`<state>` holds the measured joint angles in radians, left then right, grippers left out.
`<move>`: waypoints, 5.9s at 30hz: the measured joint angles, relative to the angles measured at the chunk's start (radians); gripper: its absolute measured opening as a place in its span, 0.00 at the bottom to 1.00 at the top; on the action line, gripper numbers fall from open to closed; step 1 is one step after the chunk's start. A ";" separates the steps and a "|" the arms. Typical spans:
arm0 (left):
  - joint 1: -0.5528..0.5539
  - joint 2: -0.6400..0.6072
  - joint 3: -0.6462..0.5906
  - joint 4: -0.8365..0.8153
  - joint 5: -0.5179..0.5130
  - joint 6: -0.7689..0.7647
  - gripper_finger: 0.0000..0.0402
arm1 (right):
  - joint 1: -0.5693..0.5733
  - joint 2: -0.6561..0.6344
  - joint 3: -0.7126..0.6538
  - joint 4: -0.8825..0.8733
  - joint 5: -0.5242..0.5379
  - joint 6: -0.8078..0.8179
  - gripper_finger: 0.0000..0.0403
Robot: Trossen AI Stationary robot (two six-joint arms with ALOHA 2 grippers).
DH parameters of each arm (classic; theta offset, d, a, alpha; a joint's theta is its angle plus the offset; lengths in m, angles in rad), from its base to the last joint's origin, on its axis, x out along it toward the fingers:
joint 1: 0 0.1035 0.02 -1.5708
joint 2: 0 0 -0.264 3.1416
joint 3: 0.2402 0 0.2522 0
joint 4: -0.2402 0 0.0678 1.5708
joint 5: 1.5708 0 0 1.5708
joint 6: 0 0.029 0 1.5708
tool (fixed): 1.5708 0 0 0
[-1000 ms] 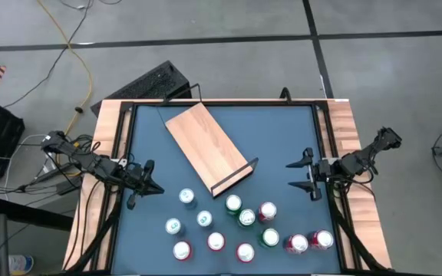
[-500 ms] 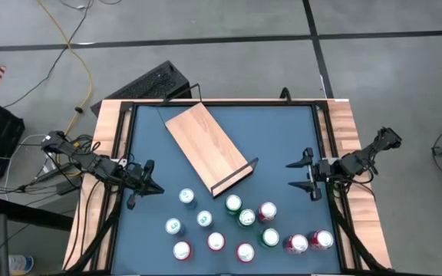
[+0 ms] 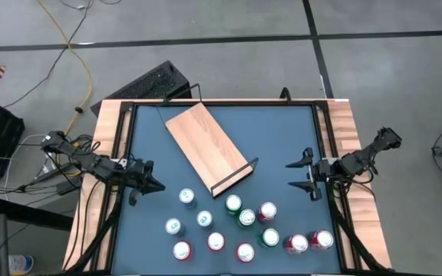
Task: Place canned beverage on shelf
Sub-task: Put the top right blue soda can on the shelf
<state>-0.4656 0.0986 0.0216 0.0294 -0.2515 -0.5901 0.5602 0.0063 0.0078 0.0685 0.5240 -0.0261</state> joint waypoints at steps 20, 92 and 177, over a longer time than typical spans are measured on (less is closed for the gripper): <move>0.001 0.000 0.000 0.017 -0.235 -0.302 0.02 | 0.000 0.000 0.000 0.000 0.004 0.000 0.70; 0.051 1.312 1.205 -0.757 -0.144 -0.067 0.45 | 0.000 0.000 0.000 0.002 0.104 0.253 0.70; 0.441 1.315 1.482 -1.084 0.161 0.873 0.55 | 0.000 0.001 0.000 -0.001 0.184 0.213 0.70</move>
<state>-0.0243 1.4131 1.5034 -1.0541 -0.0906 0.2829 0.5602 0.0074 0.0076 0.0676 0.7083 0.1871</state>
